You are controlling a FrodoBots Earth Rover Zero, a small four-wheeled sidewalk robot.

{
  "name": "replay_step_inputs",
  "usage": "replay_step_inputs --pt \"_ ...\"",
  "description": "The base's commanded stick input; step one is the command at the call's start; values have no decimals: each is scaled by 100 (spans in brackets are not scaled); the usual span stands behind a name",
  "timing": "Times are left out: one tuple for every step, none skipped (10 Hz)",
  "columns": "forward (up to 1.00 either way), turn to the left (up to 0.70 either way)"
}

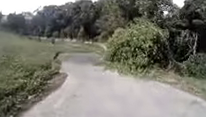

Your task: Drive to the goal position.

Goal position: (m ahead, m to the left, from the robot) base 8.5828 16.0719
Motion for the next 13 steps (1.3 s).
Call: replay_step_inputs --pt "100 22" --pt "100 27" --pt "100 27" --pt "100 27" --pt "100 28" --pt "100 30" --pt "100 31" --pt "100 31" --pt "100 31" --pt "100 31" --pt "100 31" --pt "100 22" --pt "100 19"
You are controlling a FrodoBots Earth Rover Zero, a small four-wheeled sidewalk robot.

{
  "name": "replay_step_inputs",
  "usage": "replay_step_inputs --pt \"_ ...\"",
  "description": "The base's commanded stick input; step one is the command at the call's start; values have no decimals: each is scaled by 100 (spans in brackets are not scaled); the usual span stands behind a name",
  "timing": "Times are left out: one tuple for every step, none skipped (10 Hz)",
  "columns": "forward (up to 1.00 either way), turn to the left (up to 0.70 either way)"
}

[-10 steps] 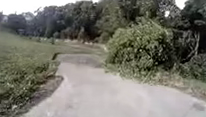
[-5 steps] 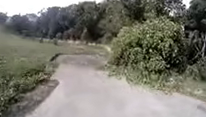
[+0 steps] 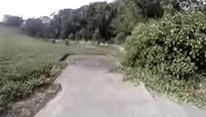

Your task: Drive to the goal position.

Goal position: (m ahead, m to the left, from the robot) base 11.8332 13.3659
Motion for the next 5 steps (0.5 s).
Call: replay_step_inputs --pt "100 17" --pt "100 10" --pt "100 2" --pt "100 1" --pt "100 0"
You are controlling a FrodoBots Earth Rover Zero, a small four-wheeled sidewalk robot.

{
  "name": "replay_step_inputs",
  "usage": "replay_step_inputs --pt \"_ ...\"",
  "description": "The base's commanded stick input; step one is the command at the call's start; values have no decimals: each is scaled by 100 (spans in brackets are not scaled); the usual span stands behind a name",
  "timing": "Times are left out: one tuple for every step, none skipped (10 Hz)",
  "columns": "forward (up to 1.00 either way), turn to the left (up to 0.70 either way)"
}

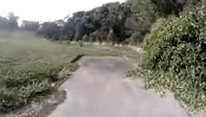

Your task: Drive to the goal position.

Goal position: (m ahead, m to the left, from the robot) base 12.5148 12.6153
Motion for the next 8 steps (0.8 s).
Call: replay_step_inputs --pt "100 0" --pt "100 -12" --pt "100 -15" --pt "100 -11" --pt "100 -7" --pt "100 -4" --pt "100 -3" --pt "100 -2"
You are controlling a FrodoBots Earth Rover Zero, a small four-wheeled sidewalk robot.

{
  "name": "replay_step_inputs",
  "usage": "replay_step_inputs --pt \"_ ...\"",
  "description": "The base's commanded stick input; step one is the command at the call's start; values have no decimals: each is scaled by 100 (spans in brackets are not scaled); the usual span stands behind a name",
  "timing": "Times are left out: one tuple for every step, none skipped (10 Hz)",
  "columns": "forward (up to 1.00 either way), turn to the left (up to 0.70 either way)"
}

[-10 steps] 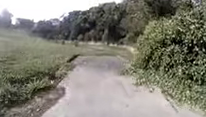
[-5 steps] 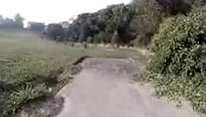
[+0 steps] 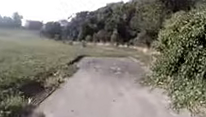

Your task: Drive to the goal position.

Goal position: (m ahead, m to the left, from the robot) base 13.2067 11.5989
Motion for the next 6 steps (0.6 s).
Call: replay_step_inputs --pt "100 0" --pt "100 0" --pt "100 0" --pt "100 0" --pt "100 0" --pt "100 0"
